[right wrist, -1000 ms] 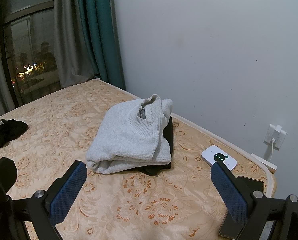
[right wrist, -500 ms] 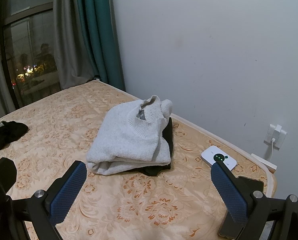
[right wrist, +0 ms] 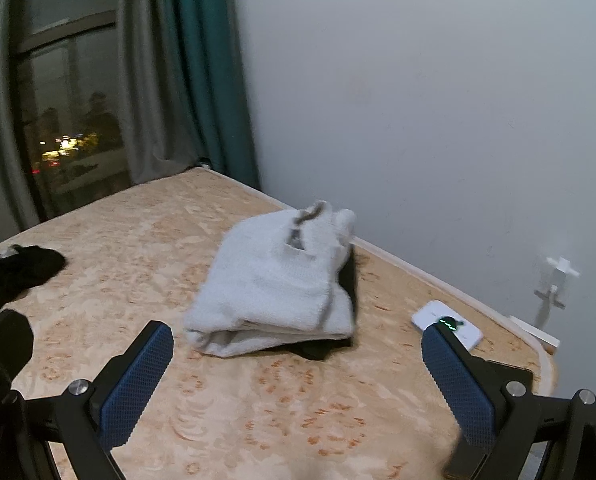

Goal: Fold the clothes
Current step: 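Move the right tool to the crumpled black sweater and grasp it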

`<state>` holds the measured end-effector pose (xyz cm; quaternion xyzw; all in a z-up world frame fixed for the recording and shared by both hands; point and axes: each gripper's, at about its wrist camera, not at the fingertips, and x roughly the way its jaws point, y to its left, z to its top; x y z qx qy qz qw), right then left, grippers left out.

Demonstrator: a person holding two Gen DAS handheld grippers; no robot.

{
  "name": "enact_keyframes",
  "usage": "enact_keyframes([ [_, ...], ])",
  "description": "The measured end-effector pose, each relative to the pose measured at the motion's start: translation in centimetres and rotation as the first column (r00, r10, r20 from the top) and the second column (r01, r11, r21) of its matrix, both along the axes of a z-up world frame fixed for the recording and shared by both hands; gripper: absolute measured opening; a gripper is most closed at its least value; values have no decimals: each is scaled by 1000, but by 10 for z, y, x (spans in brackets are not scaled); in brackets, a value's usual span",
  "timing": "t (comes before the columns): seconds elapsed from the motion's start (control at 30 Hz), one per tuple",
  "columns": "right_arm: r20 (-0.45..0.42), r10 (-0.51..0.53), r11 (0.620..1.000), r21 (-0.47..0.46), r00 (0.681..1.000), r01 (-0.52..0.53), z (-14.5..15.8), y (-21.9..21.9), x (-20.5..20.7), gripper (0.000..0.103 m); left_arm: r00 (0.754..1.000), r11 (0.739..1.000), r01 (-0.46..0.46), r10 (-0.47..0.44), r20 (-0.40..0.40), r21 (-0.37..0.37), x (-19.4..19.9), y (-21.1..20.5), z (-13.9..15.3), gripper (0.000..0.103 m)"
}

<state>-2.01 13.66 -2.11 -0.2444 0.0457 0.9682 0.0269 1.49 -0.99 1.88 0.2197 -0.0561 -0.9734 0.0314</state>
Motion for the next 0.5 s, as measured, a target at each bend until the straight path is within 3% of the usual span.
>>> enact_keyframes([
  [0.13,-17,83,993,-83,996,-84,6,-24,1,103,998,999,-36,36,-48,-13,18,-36,13,103],
  [0.27,-28,219,964,-149,975,-221,7,-69,2,103,996,997,-79,78,-42,-14,37,-89,13,103],
  [0.4,-8,343,929,-142,939,-341,1,-131,0,103,986,987,-164,164,-22,1,57,-159,7,103],
  [0.5,31,456,884,-131,889,-449,-13,-191,3,103,973,973,-230,231,-10,23,70,-210,1,103],
])
